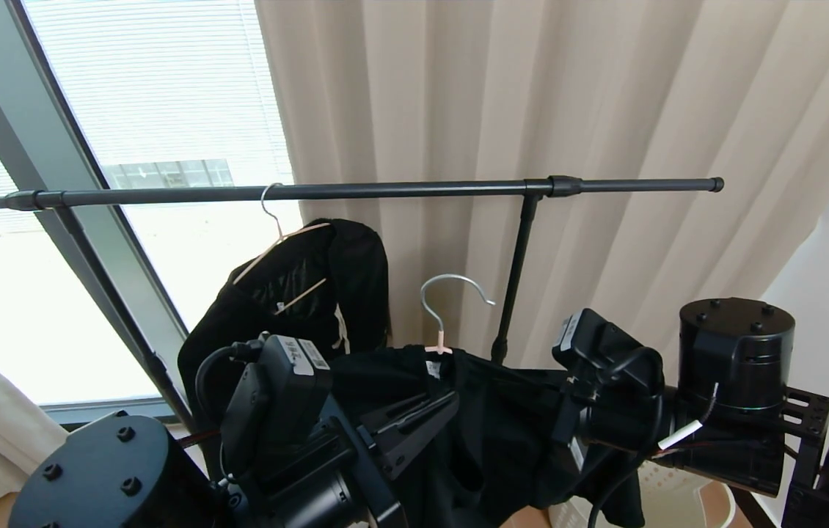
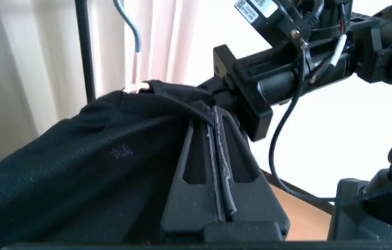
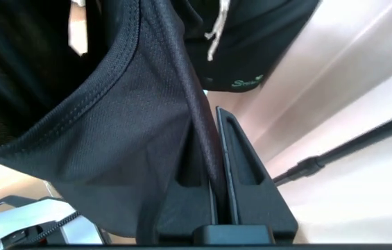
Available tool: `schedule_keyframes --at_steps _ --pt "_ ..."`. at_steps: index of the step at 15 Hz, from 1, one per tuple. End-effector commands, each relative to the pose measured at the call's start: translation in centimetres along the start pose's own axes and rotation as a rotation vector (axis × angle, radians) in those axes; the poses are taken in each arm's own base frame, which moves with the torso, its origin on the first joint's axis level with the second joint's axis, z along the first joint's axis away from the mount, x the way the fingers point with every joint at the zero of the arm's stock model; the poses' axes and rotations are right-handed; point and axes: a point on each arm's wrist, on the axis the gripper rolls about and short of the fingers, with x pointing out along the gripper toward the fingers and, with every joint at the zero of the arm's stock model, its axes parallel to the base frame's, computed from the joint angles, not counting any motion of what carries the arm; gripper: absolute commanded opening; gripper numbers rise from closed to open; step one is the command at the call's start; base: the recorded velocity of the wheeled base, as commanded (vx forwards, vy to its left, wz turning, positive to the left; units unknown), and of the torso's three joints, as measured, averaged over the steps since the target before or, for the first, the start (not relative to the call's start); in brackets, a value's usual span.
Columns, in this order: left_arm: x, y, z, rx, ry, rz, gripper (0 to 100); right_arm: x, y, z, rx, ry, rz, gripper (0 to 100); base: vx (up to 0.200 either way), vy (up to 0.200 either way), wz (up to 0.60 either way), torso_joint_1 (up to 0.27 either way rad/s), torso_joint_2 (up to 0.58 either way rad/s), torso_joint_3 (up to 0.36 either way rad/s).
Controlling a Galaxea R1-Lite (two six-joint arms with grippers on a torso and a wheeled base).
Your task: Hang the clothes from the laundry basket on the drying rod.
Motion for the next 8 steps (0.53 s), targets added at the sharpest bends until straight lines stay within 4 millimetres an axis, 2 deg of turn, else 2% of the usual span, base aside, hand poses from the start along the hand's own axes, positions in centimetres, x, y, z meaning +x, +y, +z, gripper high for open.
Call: schedule_keyframes --at_steps 1,8 --pt "0.58 0.05 -0.32 -0.001 0.005 0.007 0 0.13 0.31 0.08 -0.003 -0.002 0.012 0 0.000 0.000 0.00 0.000 0.00 0.000" --pt "1.07 -0.61 -0.39 -0.003 -0.001 0.011 0 0.57 0.37 0.14 0.031 -0.070 -0.002 0 0.000 0.000 0.00 0.000 0.00 0.000"
